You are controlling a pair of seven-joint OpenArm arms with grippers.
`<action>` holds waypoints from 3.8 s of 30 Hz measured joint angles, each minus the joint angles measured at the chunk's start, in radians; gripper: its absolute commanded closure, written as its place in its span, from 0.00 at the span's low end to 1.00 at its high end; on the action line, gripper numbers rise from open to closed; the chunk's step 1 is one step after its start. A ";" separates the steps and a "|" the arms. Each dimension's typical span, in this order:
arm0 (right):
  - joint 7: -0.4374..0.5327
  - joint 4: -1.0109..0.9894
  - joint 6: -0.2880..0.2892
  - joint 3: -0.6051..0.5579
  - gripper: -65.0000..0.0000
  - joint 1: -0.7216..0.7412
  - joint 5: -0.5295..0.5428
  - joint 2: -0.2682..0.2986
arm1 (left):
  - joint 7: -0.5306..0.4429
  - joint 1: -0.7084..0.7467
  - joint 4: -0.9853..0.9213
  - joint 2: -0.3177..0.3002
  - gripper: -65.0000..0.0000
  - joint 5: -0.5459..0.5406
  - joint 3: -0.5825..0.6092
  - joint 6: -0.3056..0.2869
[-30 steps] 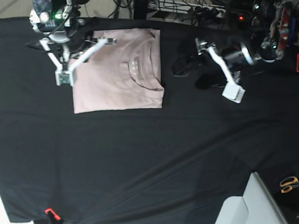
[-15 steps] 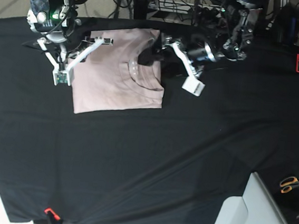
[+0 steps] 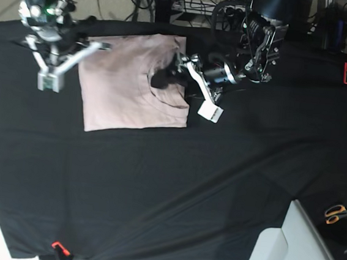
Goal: Fold the T-shirt properly
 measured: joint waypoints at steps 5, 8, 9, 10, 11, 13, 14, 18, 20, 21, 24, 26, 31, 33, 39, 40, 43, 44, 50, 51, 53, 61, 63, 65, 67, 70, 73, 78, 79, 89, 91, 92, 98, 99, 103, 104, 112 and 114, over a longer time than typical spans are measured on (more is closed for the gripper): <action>0.085 0.000 0.000 0.130 1.00 -0.052 0.002 -0.011 | 0.023 -0.042 -0.051 0.006 1.00 0.031 0.001 0.000; 0.093 0.000 -0.004 0.194 1.00 -0.053 -0.002 -0.030 | 0.057 -0.051 -0.051 0.005 1.00 0.029 0.002 0.002; 0.094 0.000 -0.003 0.208 1.00 -0.053 0.000 -0.038 | 0.090 -0.057 -0.042 0.006 1.00 0.026 0.002 0.004; 0.093 0.000 0.001 0.219 1.00 -0.053 0.003 -0.042 | 0.130 -0.061 -0.031 0.005 1.00 0.027 0.002 0.008; 0.091 -0.002 0.001 0.225 1.00 -0.055 0.003 -0.042 | 0.156 -0.065 -0.014 0.000 1.00 0.027 0.005 0.010; 0.094 -0.021 0.000 0.228 1.00 -0.053 0.002 -0.040 | 0.201 -0.061 0.039 -0.035 1.00 0.026 0.053 0.016; 0.093 -0.032 0.002 0.228 1.00 -0.054 0.003 -0.039 | 0.226 -0.066 0.068 -0.065 1.00 0.026 0.101 0.020; 0.094 -0.063 0.003 0.224 1.00 -0.055 0.003 -0.044 | 0.326 -0.163 0.118 -0.159 1.00 0.037 0.286 0.026; 0.094 -0.069 0.000 0.222 1.00 -0.056 0.002 -0.045 | 0.365 -0.223 0.118 -0.190 1.00 0.042 0.365 0.026; 0.095 -0.069 0.000 0.225 1.00 -0.056 0.002 -0.053 | 0.369 -0.243 0.118 -0.206 1.00 0.039 0.402 0.026; 0.096 -0.069 0.001 0.224 1.00 -0.056 0.003 -0.080 | 0.388 -0.306 0.117 -0.249 1.00 0.032 0.494 0.025; 0.095 -0.069 0.003 0.222 1.00 -0.056 0.010 -0.085 | 0.400 -0.357 0.112 -0.271 1.00 0.038 0.573 0.026; 0.095 -0.069 0.000 0.224 1.00 -0.058 0.000 -0.114 | 0.401 -0.475 0.111 -0.283 1.00 0.061 0.746 0.025; 0.095 -0.069 0.003 0.222 1.00 -0.055 0.010 -0.122 | 0.385 -0.508 0.114 -0.277 1.00 0.127 0.786 0.022; 0.098 -0.069 0.002 0.222 1.00 -0.068 0.004 -0.118 | 0.389 -0.541 0.111 -0.190 1.00 0.440 0.869 0.022; 0.097 -0.069 0.000 0.222 1.00 -0.073 0.002 -0.119 | 0.390 -0.540 0.111 -0.176 1.00 0.478 0.876 0.022; 0.097 -0.069 0.000 0.222 1.00 -0.078 0.002 -0.119 | 0.378 -0.550 0.111 -0.145 1.00 0.584 0.913 0.017; 0.098 -0.069 0.000 0.225 1.00 -0.077 0.002 -0.124 | 0.362 -0.552 0.111 -0.134 1.00 0.620 0.925 0.018; 0.098 -0.070 0.000 0.229 1.00 -0.075 0.006 -0.136 | 0.257 -0.557 0.029 -0.069 1.00 0.762 0.956 0.018; 0.098 -0.070 0.000 0.229 1.00 -0.075 0.006 -0.135 | 0.227 -0.558 0.014 -0.063 1.00 0.782 0.956 0.018; 0.098 -0.070 0.000 0.229 1.00 -0.076 0.002 -0.135 | 0.182 -0.563 -0.016 -0.049 1.00 0.826 0.955 0.018; 0.098 -0.076 0.000 0.229 1.00 -0.075 0.003 -0.135 | -0.014 -0.587 -0.084 0.019 1.00 0.983 1.040 0.023; 0.098 -0.076 0.000 0.229 1.00 -0.075 0.002 -0.135 | -0.043 -0.609 -0.097 0.023 1.00 0.961 1.094 0.022; 0.098 -0.076 0.000 0.229 1.00 -0.075 0.002 -0.135 | -0.047 -0.634 -0.118 0.031 1.00 0.935 1.136 0.022; 0.097 -0.076 0.000 0.229 1.00 -0.075 0.002 -0.135 | -0.072 -0.655 -0.138 0.034 1.00 0.895 1.163 0.022; 0.096 -0.076 -0.001 0.231 1.00 -0.076 0.002 -0.135 | -0.093 -0.675 -0.159 0.042 1.00 0.869 1.185 0.022; 0.094 -0.076 -0.002 0.231 1.00 -0.075 0.002 -0.135 | -0.094 -0.685 -0.166 0.053 1.00 0.865 1.193 0.021; 0.094 -0.076 -0.005 0.231 1.00 -0.075 0.002 -0.135 | -0.101 -0.684 -0.166 0.055 1.00 0.864 1.188 0.021; 0.094 -0.076 -0.005 0.231 1.00 -0.075 0.002 -0.135 | -0.101 -0.684 -0.166 0.055 1.00 0.864 1.188 0.021; 0.094 -0.076 -0.005 0.231 1.00 -0.075 0.002 -0.138 | -0.078 -0.701 -0.168 0.055 0.83 0.853 1.187 0.009; 0.094 -0.076 -0.005 0.231 1.00 -0.075 0.002 -0.138 | -0.061 -0.713 -0.185 0.056 0.65 0.852 1.187 0.010; 0.094 -0.076 -0.005 0.231 1.00 -0.075 0.002 -0.138 | -0.058 -0.720 -0.190 0.055 0.57 0.852 1.187 0.010; 0.094 -0.076 -0.006 0.230 1.00 -0.075 0.002 -0.138 | -0.055 -0.752 -0.201 0.054 0.23 0.853 1.186 0.010; 0.094 -0.076 -0.006 0.230 1.00 -0.075 0.002 -0.138 | -0.054 -0.755 -0.201 0.053 0.19 0.853 1.184 0.010; 0.094 -0.076 -0.007 0.226 1.00 -0.076 0.002 -0.138 | -0.046 -0.770 -0.199 0.059 0.15 0.853 1.054 0.007; 0.094 -0.076 -0.007 0.226 1.00 -0.076 0.003 -0.138 | -0.039 -0.774 -0.182 0.060 0.15 0.863 1.011 0.007; 0.094 -0.142 -0.007 0.225 1.00 -0.079 0.002 -0.138 | 0.270 -0.649 0.342 0.053 0.32 0.860 0.765 0.026; 0.098 -0.138 -0.006 0.228 1.00 -0.076 0.002 -0.140 | 0.307 -0.555 0.460 0.003 0.63 0.849 0.760 0.016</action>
